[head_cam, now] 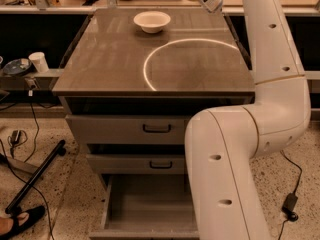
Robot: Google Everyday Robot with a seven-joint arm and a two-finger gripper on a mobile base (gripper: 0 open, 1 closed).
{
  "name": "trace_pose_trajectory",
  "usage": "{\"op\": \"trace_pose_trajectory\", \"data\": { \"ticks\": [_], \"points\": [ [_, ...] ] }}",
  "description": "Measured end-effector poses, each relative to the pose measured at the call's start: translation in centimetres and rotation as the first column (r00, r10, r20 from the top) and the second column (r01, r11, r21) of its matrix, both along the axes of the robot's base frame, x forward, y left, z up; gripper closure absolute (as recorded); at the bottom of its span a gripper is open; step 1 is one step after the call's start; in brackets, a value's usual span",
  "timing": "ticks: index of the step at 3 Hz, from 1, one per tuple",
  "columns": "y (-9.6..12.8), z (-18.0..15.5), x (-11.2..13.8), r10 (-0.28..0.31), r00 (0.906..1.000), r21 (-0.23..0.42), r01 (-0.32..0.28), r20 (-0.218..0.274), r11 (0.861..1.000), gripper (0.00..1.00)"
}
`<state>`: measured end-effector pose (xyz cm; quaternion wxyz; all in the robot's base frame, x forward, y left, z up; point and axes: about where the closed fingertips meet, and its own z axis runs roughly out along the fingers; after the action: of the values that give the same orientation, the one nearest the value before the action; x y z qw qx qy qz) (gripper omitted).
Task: Place blue plastic bottle into bottom drawer
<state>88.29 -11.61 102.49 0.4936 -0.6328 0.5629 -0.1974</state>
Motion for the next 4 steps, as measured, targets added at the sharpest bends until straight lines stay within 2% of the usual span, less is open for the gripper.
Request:
{"op": "trace_pose_trajectory", "data": {
  "ticks": [2, 3, 4],
  "points": [
    [-1.2, -0.5, 0.1, -0.025, 0.9997, -0.042, 0.025, 0.001, 0.999, 1.0],
    [-5.9, 2.1, -0.5, -0.138, 0.9883, -0.046, 0.141, 0.065, 0.989, 1.0],
    [-5.9, 2.1, -0.5, -0.138, 0.9883, -0.046, 0.141, 0.065, 0.989, 1.0]
  ]
}}
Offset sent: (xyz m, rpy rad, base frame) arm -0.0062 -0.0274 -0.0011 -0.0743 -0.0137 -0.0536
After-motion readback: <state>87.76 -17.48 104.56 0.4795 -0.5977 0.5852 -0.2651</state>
